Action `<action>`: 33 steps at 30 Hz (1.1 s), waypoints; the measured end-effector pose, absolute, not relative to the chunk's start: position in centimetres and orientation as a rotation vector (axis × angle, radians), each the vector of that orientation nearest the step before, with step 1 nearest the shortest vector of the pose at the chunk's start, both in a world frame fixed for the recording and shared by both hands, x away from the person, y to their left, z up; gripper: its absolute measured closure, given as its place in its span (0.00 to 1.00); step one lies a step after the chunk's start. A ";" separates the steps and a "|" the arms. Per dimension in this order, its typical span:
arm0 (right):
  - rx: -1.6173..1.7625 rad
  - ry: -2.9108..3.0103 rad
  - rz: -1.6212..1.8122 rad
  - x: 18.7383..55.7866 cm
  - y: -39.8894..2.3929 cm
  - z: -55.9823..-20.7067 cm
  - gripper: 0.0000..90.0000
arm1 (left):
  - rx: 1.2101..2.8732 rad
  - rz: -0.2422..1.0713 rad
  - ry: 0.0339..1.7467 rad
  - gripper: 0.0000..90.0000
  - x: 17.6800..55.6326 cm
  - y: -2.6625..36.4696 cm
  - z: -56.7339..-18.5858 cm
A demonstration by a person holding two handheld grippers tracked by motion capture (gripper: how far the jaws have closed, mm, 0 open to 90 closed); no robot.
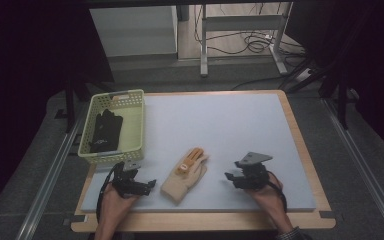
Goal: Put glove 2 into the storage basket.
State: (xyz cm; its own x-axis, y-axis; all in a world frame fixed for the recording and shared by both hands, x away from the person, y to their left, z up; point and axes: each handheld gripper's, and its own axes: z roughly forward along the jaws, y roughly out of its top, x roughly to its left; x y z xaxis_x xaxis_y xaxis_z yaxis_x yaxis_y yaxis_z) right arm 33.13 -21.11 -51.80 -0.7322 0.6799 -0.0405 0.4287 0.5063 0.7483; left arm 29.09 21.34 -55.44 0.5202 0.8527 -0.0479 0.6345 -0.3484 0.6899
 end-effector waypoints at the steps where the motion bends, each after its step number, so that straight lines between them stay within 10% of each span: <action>1: 0.957 2.402 1.054 33.4 -22.0 -51.8 0.36 | 2.099 0.425 1.205 0.00 29.1 21.3 -55.4; 9: 1.065 2.301 0.925 34.6 -26.3 -52.9 0.20 | 2.092 0.420 1.206 0.01 29.1 21.4 -55.5; 33: 1.116 2.311 0.965 35.1 -26.7 -53.1 0.19 | 2.093 0.262 1.129 0.03 28.2 18.0 -50.1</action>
